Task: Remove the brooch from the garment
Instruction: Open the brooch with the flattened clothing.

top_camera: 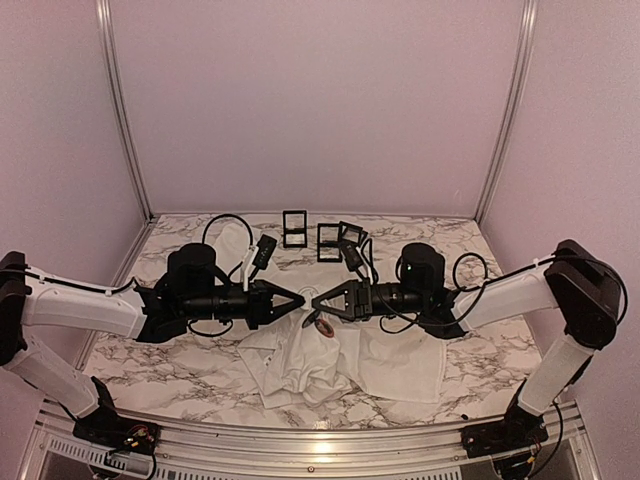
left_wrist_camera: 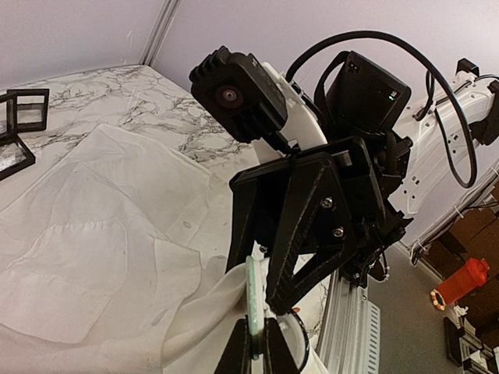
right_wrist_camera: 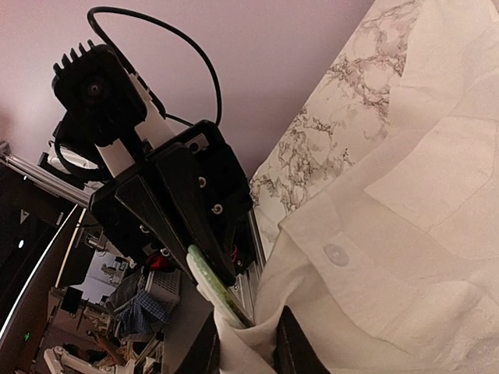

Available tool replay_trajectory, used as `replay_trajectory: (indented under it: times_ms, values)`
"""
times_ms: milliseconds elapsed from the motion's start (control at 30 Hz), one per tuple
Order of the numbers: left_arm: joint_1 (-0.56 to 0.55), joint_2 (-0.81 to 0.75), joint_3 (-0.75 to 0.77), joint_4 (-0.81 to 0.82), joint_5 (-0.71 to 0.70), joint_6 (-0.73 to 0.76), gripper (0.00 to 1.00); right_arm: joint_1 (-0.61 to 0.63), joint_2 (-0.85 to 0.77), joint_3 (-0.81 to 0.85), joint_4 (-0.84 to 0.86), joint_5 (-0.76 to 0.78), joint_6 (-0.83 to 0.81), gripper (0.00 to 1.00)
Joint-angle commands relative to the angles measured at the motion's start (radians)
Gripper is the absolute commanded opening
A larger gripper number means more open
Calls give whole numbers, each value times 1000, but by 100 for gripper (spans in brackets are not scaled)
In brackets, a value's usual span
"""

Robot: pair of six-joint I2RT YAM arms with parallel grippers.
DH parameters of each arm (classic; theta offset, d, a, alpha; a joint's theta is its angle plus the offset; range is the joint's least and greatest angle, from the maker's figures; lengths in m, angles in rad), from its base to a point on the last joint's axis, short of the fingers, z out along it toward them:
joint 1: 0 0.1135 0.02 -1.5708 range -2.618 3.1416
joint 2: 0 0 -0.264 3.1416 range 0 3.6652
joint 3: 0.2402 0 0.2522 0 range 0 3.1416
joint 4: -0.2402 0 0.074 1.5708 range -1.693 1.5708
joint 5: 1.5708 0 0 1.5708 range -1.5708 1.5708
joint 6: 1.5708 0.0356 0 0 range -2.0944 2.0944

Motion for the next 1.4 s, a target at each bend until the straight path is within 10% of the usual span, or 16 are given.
replay_trajectory:
  times_ms: [0,633,1367]
  values:
    - [-29,-20,36,-12,32,33,0,-5,28,11,36,6,17,19]
    - [-74,10,97,-132,22,120,0,-5,34,44,-32,11,-13,12]
    - [-31,38,116,-239,-56,25,0,-2,-100,86,-370,140,-311,37]
